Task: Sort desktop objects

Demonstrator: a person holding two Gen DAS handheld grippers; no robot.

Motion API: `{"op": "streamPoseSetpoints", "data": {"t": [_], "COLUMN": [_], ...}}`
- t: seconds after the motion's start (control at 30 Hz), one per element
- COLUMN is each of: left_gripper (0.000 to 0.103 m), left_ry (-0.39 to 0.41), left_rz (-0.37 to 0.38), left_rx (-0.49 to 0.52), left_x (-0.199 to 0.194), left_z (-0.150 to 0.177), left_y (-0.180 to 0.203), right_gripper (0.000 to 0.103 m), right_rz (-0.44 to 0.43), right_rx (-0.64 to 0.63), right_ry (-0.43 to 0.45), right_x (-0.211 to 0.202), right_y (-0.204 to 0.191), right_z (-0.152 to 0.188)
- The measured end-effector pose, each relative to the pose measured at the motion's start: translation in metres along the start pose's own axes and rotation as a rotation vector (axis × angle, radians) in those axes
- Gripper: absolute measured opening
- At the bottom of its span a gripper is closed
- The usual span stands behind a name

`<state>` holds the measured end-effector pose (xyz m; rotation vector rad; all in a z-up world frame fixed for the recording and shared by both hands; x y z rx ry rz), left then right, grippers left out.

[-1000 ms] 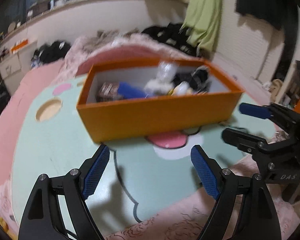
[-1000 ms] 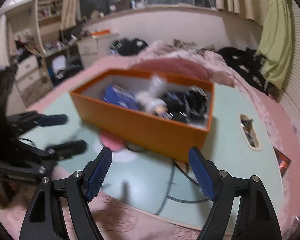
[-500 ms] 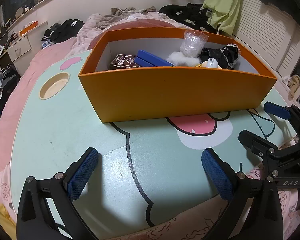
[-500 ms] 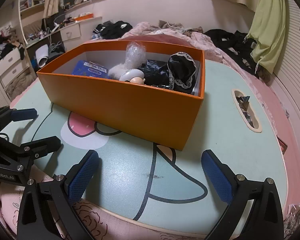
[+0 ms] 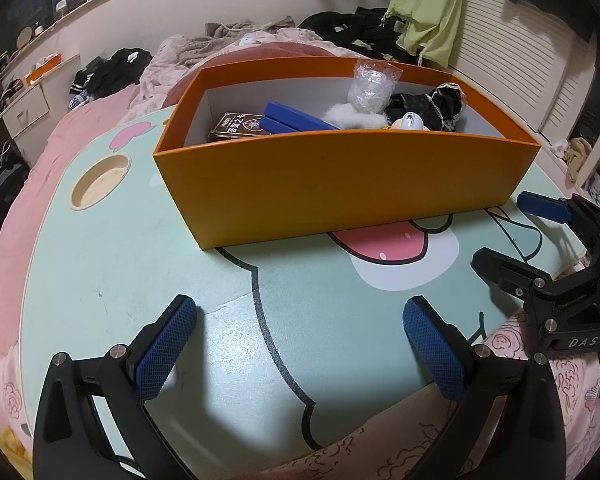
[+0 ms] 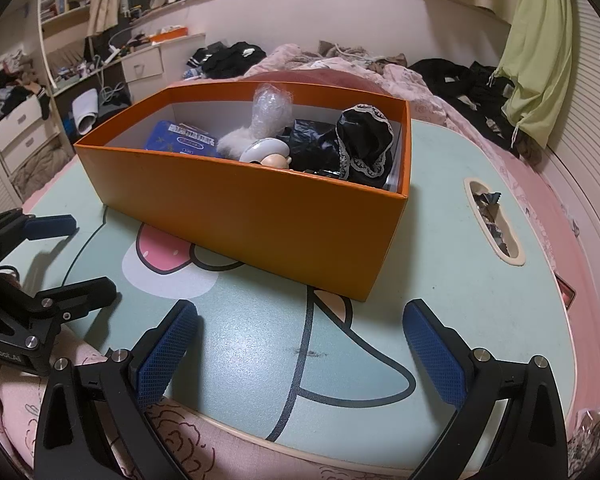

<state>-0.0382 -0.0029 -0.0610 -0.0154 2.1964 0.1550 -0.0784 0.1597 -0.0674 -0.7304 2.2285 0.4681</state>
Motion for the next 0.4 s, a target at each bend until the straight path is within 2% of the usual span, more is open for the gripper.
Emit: {"op": "streamPoseSetpoints", "data": {"t": [0.4], "left_gripper": [0.103], "left_ry": [0.0], "left_rz": [-0.001], "left_rx": [-0.001], "left_x": [-0.0003], "left_z": [-0.0021], "left_y": [-0.0004], "right_gripper": [0.103], "right_rz": [0.0], "right_rx": [0.0], "right_ry": [0.0], "right_x": [0.0006], "right_y": [0.0002], "right_z": [-0.0006]}}
Point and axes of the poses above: each gripper's, at about its wrist camera, not at the fingertips, and x roughly the way its jaws point, y to its right, z to its underside, the point moved 8 cm from there along x, roughly the way its jaws point, and after that the axes turned 8 degrees about -x, right-handed, at the moved point
